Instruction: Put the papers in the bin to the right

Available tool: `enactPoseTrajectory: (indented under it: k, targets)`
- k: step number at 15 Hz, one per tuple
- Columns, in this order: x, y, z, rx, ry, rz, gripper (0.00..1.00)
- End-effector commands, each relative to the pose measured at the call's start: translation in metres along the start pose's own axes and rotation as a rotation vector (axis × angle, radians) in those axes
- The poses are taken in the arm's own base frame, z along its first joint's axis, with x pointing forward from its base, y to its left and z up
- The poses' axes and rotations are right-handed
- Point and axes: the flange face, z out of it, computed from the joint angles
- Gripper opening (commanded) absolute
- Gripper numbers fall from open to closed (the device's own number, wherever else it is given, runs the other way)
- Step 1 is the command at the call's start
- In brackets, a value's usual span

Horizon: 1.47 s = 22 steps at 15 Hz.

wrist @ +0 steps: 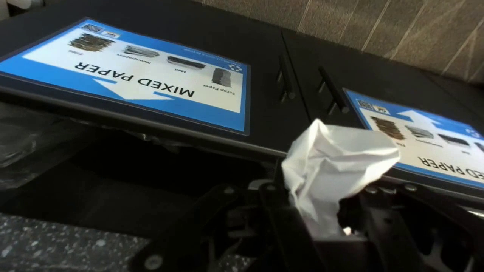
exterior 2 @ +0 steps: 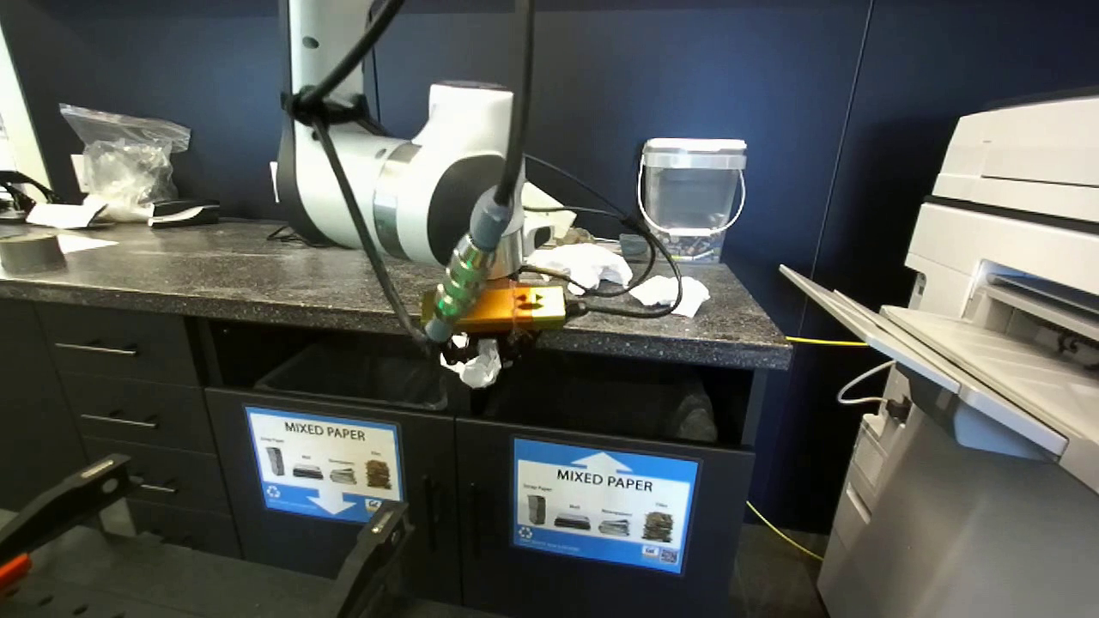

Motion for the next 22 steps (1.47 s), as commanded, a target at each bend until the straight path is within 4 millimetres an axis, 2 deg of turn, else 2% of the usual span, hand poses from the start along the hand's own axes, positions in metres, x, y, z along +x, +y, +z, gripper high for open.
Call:
enactPoseTrajectory:
  k: [1, 7, 16, 22]
  targets:
    - [-0.016, -0.011, 0.025, -0.002, 0.076, 0.066, 0.13]
    - [-0.029, -0.007, 0.062, -0.072, 0.225, 0.213, 0.13]
    - [-0.014, -0.006, 0.119, -0.108, 0.411, 0.304, 0.13]
    - [-0.011, 0.007, 0.141, -0.177, 0.524, 0.405, 0.13]
